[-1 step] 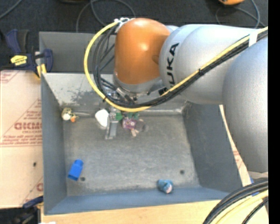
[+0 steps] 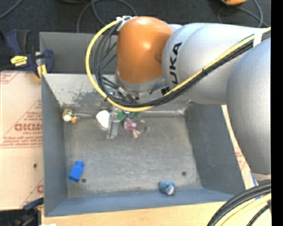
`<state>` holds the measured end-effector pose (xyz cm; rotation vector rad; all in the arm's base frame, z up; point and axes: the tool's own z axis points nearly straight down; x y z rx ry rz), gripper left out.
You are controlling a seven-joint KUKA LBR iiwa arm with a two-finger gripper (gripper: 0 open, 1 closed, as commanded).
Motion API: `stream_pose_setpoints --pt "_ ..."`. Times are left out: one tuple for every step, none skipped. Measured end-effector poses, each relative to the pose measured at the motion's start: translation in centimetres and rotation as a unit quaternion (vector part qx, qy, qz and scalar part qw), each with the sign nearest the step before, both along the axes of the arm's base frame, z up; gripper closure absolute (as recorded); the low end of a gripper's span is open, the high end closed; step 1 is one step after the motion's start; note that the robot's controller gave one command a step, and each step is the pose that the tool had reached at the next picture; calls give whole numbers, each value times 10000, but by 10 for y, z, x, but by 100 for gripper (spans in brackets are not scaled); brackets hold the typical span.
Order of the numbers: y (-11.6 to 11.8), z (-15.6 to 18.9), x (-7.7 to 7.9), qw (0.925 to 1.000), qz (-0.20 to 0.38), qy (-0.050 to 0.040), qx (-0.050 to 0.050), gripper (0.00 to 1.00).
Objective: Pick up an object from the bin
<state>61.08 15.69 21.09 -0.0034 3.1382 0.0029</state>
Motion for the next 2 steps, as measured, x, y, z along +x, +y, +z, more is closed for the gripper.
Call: stream_pose_setpoints --pt "-7 -13 -5 9996 289 -33 2 0" --pt "-29 -48 3 9966 822 4 -9 0"
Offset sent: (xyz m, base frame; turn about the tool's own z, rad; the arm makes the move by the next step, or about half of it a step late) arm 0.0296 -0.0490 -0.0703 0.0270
